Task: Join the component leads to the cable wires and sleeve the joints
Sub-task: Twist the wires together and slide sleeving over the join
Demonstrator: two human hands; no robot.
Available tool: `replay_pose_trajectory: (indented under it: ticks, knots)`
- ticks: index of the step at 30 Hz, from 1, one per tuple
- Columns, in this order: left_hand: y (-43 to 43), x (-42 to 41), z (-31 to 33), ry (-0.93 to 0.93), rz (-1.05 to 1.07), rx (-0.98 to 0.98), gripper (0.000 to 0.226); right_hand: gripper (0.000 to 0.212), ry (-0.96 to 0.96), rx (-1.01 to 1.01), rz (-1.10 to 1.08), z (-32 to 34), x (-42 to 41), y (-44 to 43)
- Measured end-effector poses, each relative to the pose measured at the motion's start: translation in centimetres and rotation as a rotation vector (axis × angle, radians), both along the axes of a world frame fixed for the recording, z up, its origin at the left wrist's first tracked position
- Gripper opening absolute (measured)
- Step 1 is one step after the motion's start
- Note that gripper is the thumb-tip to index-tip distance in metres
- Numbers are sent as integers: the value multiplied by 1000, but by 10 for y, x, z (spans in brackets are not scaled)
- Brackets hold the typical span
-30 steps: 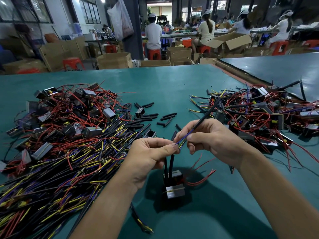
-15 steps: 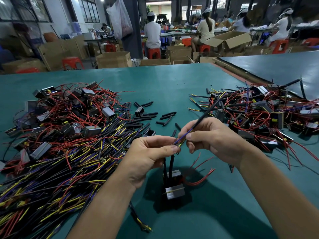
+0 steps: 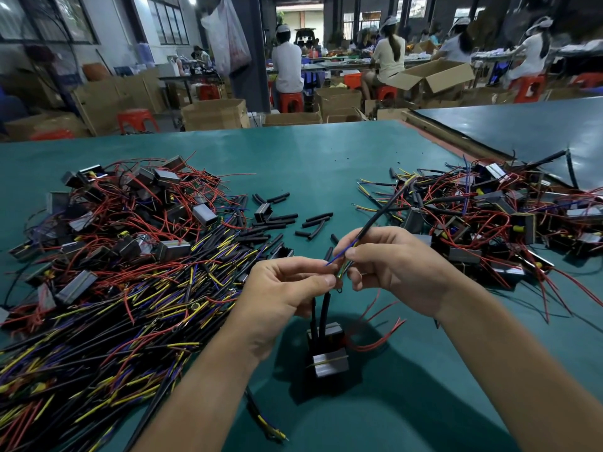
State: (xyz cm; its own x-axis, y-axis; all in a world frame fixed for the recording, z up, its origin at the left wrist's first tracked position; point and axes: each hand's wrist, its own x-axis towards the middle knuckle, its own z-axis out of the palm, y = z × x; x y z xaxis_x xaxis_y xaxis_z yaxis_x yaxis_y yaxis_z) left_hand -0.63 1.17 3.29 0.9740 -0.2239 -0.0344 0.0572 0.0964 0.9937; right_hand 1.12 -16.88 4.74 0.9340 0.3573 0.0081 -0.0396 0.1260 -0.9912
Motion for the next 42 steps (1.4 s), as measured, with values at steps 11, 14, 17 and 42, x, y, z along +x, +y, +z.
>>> replay_pose_trajectory:
  ticks: [11,14,17,42]
  knots:
    - [3,-1,0,111,-95,-115,36,9,-59,1,43,-1,-4,3]
    - [3,0,0,118,-62,-100,44,10,-87,-21,46,0,-5,2]
    - [3,0,1,114,-67,-95,35,11,-96,-34,45,1,-6,2]
    - [8,3,1,215,-222,-256,19,10,-114,-10,89,2,-6,0]
